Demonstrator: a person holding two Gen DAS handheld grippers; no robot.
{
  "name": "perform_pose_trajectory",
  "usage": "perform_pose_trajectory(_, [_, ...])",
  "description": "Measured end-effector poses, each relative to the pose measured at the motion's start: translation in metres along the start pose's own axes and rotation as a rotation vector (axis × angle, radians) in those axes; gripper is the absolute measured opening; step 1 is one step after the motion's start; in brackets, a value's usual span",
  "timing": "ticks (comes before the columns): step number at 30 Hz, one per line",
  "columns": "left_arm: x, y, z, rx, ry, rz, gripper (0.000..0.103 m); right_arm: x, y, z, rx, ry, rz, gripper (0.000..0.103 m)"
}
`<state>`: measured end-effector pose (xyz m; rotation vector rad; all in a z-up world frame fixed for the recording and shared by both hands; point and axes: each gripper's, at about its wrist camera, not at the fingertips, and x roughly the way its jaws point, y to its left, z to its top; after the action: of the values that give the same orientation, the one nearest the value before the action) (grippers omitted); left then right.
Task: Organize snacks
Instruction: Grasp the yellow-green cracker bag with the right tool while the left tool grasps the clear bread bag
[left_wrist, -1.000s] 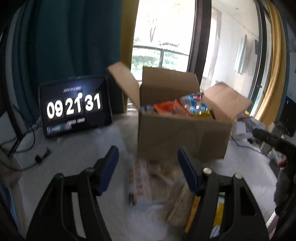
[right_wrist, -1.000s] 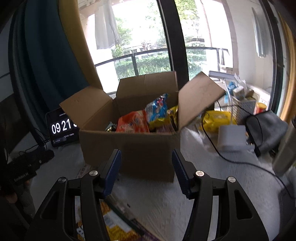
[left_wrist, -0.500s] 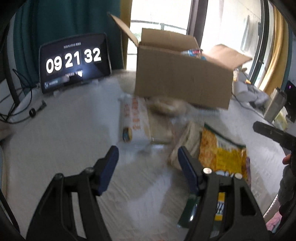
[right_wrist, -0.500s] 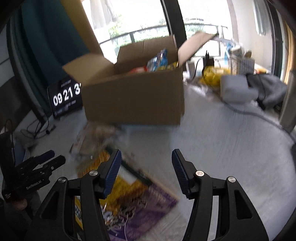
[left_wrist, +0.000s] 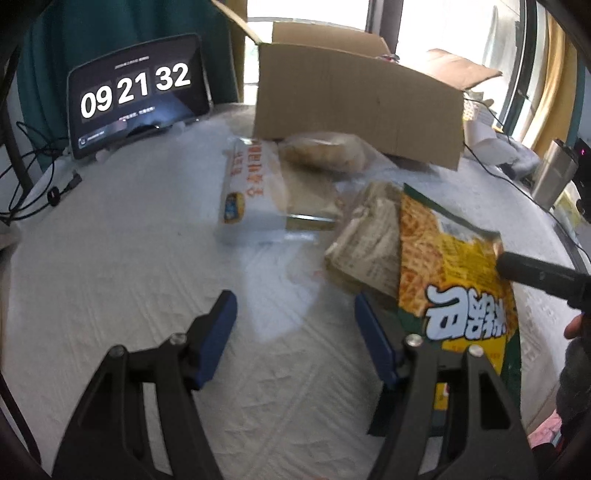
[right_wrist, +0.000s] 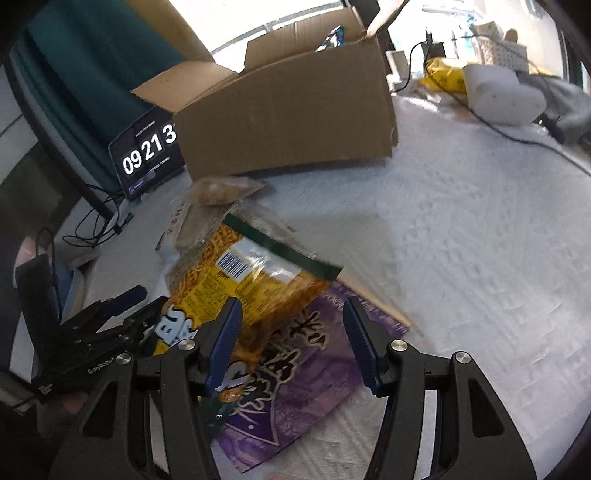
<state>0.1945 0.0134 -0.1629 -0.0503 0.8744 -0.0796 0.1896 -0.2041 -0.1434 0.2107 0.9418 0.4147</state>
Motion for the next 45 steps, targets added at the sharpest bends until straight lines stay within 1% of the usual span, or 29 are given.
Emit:
perform_pose_trajectory(3, [-0.002, -0.01, -0.003, 0.027, -0.001, -0.009, 0.068, 0.005, 0.007, -0.002, -0.004, 0.019, 0.034, 0.06])
perform_pose_trajectory(6, [-0.003, -0.017, -0.004, 0.034, 0.0, -0.028, 0.068, 0.01, 0.018, -0.005, -0.014, 0.038, 0.067, 0.06])
perform_pose_trajectory(9, [-0.004, -0.021, -0.004, 0.042, 0.003, -0.039, 0.068, 0.013, 0.025, -0.007, -0.031, 0.04, 0.078, 0.06])
perform_pose_trajectory(10, [-0.004, -0.021, -0.004, 0.042, 0.002, -0.038, 0.068, 0.013, 0.025, -0.007, -0.04, 0.042, 0.077, 0.058])
perform_pose_trajectory(11, [-0.004, -0.021, -0.004, 0.041, 0.003, -0.036, 0.068, 0.013, 0.027, -0.008, -0.057, 0.042, 0.072, 0.05])
perform_pose_trajectory(13, [-0.004, -0.021, -0.003, 0.034, 0.007, -0.033, 0.068, 0.011, 0.027, -0.008, -0.074, 0.037, 0.065, 0.041])
perform_pose_trajectory(14, [-0.004, -0.022, -0.003, 0.033, 0.008, -0.03, 0.068, 0.008, 0.026, -0.008, -0.08, 0.032, 0.071, 0.033])
perform_pose_trajectory(18, [-0.007, -0.027, -0.001, 0.044, -0.003, -0.014, 0.068, -0.001, 0.023, -0.006, -0.087, 0.007, 0.106, 0.025])
perform_pose_trajectory(21, [-0.013, -0.028, 0.003, 0.053, -0.009, -0.015, 0.068, -0.009, 0.023, -0.004, -0.113, -0.034, 0.091, 0.024])
perform_pose_trajectory(24, [-0.024, -0.029, 0.01, 0.064, -0.038, -0.005, 0.068, -0.022, 0.017, 0.004, -0.119, -0.081, 0.059, 0.024])
perform_pose_trajectory(27, [-0.031, -0.034, 0.017, 0.076, -0.069, -0.032, 0.068, -0.035, 0.001, 0.013, -0.1, -0.121, 0.037, 0.024])
perform_pose_trajectory(30, [-0.026, -0.044, 0.024, 0.101, -0.061, -0.075, 0.068, -0.046, -0.021, 0.024, -0.073, -0.158, 0.007, 0.024])
perform_pose_trajectory(31, [-0.022, -0.047, 0.026, 0.107, -0.049, -0.097, 0.076, -0.047, -0.027, 0.025, -0.064, -0.162, 0.002, 0.024])
perform_pose_trajectory(32, [-0.019, -0.05, 0.027, 0.113, -0.039, -0.113, 0.088, -0.048, -0.035, 0.027, -0.051, -0.166, -0.005, 0.024])
perform_pose_trajectory(33, [-0.014, -0.056, 0.029, 0.131, -0.021, -0.138, 0.091, -0.048, -0.042, 0.029, -0.039, -0.168, -0.013, 0.024])
perform_pose_trajectory(34, [-0.01, -0.059, 0.03, 0.143, -0.013, -0.147, 0.093, -0.048, -0.046, 0.029, -0.032, -0.169, -0.017, 0.024])
perform_pose_trajectory(37, [0.003, -0.066, 0.033, 0.17, 0.016, -0.135, 0.093, -0.047, -0.063, 0.03, -0.002, -0.167, -0.023, 0.024])
perform_pose_trajectory(38, [0.009, -0.068, 0.035, 0.18, 0.031, -0.12, 0.093, -0.046, -0.065, 0.031, 0.002, -0.166, -0.023, 0.024])
perform_pose_trajectory(41, [0.019, -0.072, 0.038, 0.229, 0.043, -0.072, 0.093, -0.043, -0.071, 0.03, 0.018, -0.163, -0.016, 0.024])
perform_pose_trajectory(45, [0.03, -0.073, 0.041, 0.288, 0.08, -0.061, 0.093, -0.037, -0.077, 0.03, 0.033, -0.152, -0.012, 0.024])
